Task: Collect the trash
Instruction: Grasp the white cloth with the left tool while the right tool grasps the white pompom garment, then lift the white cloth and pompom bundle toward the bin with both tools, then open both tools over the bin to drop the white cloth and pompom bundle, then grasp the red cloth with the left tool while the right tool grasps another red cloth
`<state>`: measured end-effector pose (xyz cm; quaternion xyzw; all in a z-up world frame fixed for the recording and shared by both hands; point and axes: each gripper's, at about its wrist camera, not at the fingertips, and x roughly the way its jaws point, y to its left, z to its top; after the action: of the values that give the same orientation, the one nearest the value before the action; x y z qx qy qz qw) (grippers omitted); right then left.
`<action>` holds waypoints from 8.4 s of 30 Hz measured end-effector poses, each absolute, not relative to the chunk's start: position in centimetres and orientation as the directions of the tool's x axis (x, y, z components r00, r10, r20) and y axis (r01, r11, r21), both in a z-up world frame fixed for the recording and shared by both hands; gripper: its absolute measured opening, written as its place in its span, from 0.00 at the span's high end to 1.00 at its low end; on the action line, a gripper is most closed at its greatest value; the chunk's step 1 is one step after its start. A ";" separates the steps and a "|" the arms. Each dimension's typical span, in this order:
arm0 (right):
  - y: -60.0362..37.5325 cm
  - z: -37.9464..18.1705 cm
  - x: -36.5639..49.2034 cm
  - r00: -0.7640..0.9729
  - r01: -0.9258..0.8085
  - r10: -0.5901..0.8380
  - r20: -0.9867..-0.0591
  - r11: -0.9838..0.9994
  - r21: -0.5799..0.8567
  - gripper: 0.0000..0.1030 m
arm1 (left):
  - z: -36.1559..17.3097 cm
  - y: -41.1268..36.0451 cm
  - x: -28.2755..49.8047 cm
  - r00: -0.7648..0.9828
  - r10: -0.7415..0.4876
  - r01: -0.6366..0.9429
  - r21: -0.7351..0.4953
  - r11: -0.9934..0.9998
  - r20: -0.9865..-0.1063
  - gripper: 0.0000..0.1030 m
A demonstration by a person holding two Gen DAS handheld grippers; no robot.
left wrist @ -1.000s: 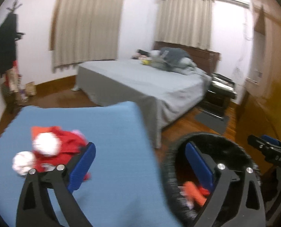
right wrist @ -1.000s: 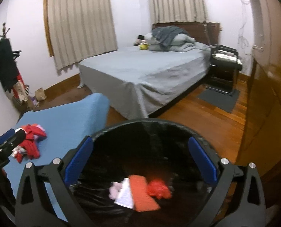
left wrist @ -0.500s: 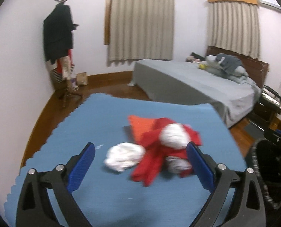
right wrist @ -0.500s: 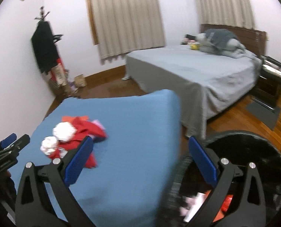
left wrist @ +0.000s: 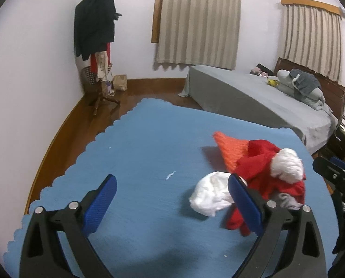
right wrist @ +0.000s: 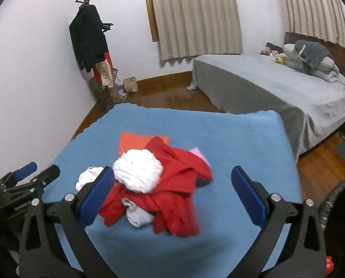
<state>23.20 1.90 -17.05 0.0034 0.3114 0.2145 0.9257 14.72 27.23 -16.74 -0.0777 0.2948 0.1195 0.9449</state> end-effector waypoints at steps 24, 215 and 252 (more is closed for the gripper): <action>4.5 -19.1 24.0 0.597 -0.521 0.533 -0.599 0.826 0.216 0.60 | -19.4 27.3 17.1 0.779 0.107 -0.228 -0.119 0.966 -0.618 0.10; -22.5 -12.1 13.2 0.827 -0.116 0.161 -0.538 0.986 0.118 0.05 | -9.7 7.6 12.0 0.865 -0.063 0.044 -0.050 0.998 -0.498 0.06; -7.4 -19.6 25.8 0.708 -0.312 0.316 -0.632 0.942 0.121 0.09 | -19.4 16.2 23.2 0.782 -0.130 0.030 -0.171 0.985 -0.609 0.87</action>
<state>25.79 -7.36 -19.58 0.0024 0.3426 0.1698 0.9240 23.18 16.24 -19.38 -0.0759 0.3271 -0.0424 0.9410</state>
